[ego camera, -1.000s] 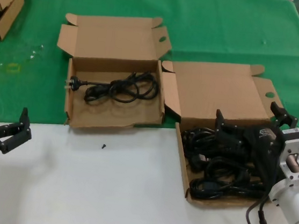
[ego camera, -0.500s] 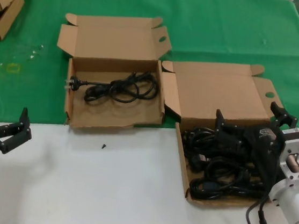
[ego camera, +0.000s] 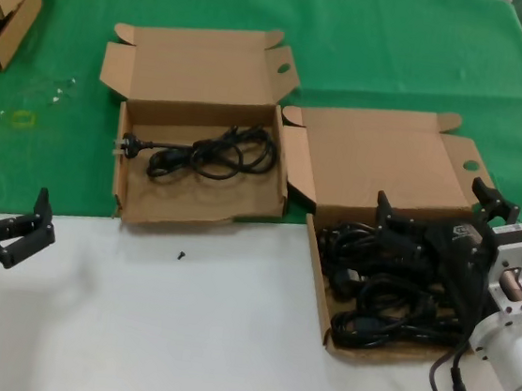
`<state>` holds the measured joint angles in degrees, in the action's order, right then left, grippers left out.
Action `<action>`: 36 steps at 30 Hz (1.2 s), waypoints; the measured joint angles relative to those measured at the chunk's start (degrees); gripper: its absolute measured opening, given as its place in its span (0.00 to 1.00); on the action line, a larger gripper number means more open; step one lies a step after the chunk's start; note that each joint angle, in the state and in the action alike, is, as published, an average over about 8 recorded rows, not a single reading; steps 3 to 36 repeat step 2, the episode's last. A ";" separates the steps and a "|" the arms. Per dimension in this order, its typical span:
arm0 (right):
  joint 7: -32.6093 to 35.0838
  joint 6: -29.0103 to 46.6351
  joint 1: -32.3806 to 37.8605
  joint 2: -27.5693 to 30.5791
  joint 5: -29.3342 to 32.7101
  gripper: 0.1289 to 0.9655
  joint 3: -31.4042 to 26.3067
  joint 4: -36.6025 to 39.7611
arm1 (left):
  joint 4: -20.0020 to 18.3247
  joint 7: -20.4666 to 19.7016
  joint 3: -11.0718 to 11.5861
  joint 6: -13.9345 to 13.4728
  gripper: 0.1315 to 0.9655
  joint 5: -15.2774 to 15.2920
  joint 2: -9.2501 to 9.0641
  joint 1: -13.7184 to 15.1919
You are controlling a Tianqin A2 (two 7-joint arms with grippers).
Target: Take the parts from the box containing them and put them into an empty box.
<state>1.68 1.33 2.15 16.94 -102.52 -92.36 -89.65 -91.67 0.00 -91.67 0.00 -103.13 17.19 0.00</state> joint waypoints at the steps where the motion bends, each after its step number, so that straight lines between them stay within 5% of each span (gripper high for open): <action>1: 0.00 0.00 0.00 0.00 0.00 1.00 0.00 0.00 | 0.00 0.00 0.00 0.00 1.00 0.00 0.00 0.00; 36: 0.00 0.00 0.00 0.00 0.00 1.00 0.00 0.00 | 0.00 0.00 0.00 0.00 1.00 0.00 0.00 0.00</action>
